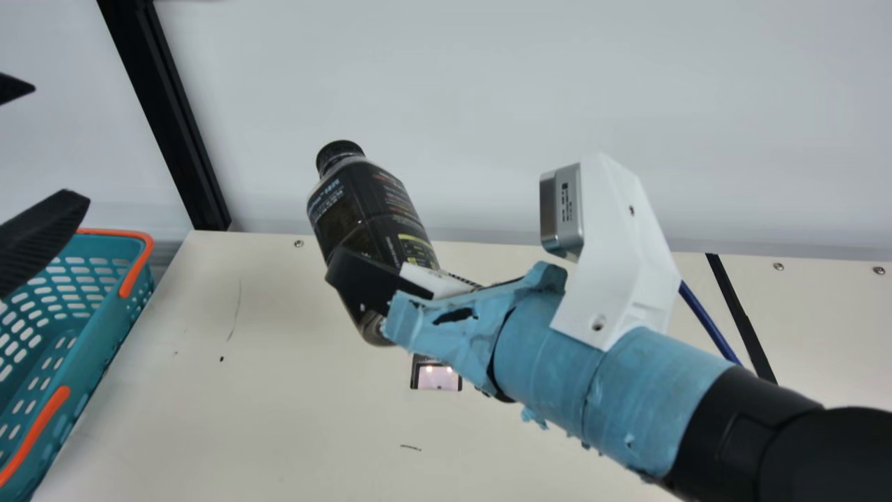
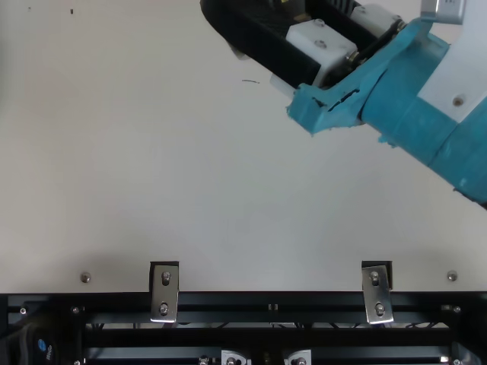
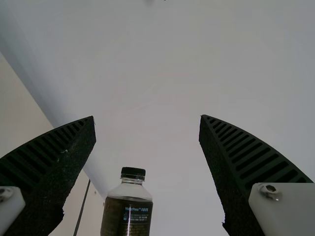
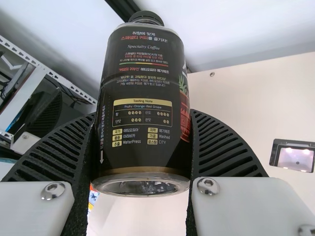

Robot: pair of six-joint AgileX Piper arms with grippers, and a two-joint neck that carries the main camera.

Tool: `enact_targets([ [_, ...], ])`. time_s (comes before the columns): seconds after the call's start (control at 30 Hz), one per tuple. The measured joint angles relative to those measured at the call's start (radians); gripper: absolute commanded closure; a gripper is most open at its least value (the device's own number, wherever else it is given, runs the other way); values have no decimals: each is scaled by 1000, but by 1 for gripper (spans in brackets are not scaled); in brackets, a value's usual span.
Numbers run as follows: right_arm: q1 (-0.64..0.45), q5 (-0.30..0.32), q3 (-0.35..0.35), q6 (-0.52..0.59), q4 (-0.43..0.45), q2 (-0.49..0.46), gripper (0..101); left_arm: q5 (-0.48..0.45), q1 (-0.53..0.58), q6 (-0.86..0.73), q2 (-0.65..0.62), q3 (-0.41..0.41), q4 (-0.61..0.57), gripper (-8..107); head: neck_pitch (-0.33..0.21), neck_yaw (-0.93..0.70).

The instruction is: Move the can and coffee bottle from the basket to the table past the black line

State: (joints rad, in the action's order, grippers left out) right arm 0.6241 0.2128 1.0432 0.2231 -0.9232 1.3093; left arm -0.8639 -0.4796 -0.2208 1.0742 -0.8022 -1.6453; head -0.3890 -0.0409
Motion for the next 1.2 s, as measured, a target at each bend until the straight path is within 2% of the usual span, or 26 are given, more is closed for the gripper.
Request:
enact_targets([
  [0.1,-3,-2,4,-2,23,4,101,0,0,0,0,0,0,9,0,0],
  [0.2,-5,-29,4,8,58,11,101,0,0,0,0,0,0,9,0,0],
  [0.47,24,-151,-48,31,124,23,101,0,0,0,0,0,0,9,0,0],
  [0.7,27,-213,-89,46,189,60,101,0,0,0,0,0,0,9,0,0],
  [1.0,5,-226,-103,61,282,128,101,0,0,0,0,0,0,9,0,0],
  [1.2,-1,-236,-82,68,334,184,101,0,0,0,0,0,0,9,5,0],
])
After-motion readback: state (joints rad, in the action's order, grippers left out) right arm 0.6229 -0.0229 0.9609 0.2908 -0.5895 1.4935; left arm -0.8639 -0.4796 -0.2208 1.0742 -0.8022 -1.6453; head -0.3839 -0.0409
